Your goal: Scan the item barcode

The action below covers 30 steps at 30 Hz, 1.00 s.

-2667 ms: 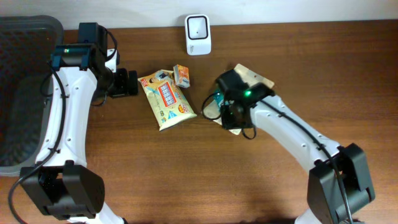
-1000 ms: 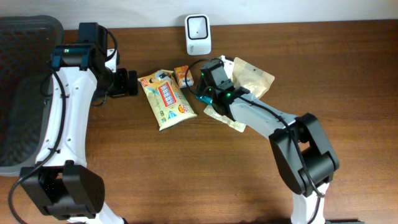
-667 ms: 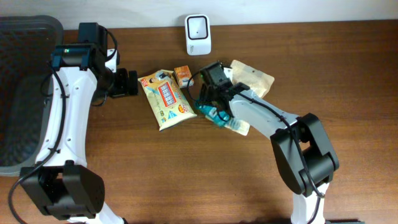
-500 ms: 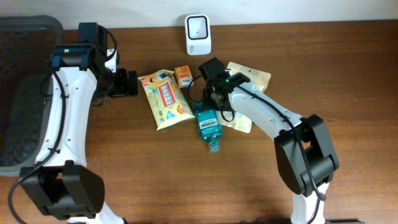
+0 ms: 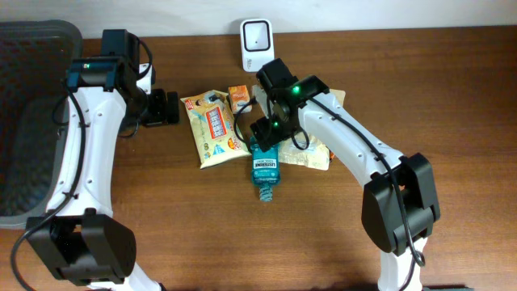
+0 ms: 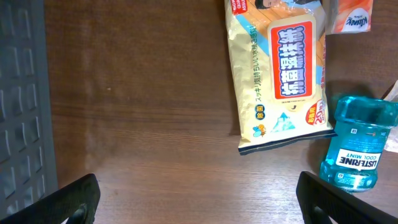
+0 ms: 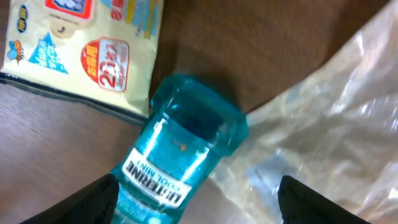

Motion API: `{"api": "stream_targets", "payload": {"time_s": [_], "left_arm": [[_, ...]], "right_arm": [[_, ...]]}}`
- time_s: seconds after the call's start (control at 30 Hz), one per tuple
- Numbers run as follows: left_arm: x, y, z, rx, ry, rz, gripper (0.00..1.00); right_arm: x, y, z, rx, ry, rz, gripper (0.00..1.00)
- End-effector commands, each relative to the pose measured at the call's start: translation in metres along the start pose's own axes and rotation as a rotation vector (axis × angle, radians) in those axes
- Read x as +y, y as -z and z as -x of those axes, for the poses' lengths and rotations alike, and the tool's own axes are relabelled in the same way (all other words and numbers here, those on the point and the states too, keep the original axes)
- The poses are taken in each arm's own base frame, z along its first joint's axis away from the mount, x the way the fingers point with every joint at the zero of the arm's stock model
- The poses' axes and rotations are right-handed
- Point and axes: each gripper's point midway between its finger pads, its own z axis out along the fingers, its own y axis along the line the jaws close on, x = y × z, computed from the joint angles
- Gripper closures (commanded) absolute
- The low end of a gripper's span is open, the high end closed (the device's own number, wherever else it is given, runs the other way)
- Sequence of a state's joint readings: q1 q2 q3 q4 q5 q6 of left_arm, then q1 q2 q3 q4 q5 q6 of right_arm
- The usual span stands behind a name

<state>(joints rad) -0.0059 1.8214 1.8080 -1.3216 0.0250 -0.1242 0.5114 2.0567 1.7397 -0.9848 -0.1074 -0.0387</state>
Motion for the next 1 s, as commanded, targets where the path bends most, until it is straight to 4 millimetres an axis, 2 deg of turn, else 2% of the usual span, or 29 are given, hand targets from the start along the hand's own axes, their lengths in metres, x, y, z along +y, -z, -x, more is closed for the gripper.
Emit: {"api": "stream_targets", "payload": {"time_s": [0.0, 0.07, 0.17, 0.23, 0.3, 0.37, 0.43, 0.53, 0.63, 0.8, 0.9, 0.97], "left_arm": [[0.001, 0.006, 0.000, -0.016, -0.002, 0.002, 0.01], [0.001, 0.006, 0.000, -0.016, -0.002, 0.002, 0.01], [0.001, 0.006, 0.000, -0.016, -0.002, 0.002, 0.01], [0.001, 0.006, 0.000, -0.016, -0.002, 0.002, 0.01], [0.001, 0.006, 0.000, -0.016, -0.002, 0.002, 0.01], [0.001, 0.006, 0.000, -0.016, -0.002, 0.002, 0.01], [0.001, 0.006, 0.000, -0.016, -0.002, 0.002, 0.01], [0.001, 0.006, 0.000, -0.016, -0.002, 0.002, 0.01], [0.001, 0.006, 0.000, -0.016, -0.002, 0.002, 0.01], [0.001, 0.006, 0.000, -0.016, -0.002, 0.002, 0.01], [0.001, 0.006, 0.000, -0.015, -0.002, 0.002, 0.01], [0.001, 0.006, 0.000, -0.016, -0.002, 0.002, 0.01]], "right_arm": [[-0.007, -0.027, 0.004, -0.013, 0.035, -0.015, 0.18], [-0.012, -0.036, 0.020, -0.073, -0.028, -0.019, 0.27], [-0.013, -0.047, 0.029, -0.103, -0.081, -0.016, 0.43], [-0.014, -0.053, 0.032, -0.111, -0.107, -0.015, 0.50], [-0.015, -0.058, 0.031, -0.105, -0.125, -0.014, 0.59], [-0.016, -0.068, 0.025, -0.079, -0.128, -0.019, 0.73], [-0.017, -0.078, 0.014, -0.032, -0.140, -0.020, 0.81], [-0.020, -0.081, 0.000, 0.024, -0.195, -0.043, 0.85], [-0.019, -0.074, -0.011, 0.068, -0.220, -0.048, 0.89], [-0.015, -0.053, -0.044, 0.222, -0.235, -0.056, 0.91], [-0.011, -0.038, -0.074, 0.349, -0.262, -0.063, 0.95], [-0.010, -0.028, -0.084, 0.390, -0.273, -0.066, 0.96]]}}
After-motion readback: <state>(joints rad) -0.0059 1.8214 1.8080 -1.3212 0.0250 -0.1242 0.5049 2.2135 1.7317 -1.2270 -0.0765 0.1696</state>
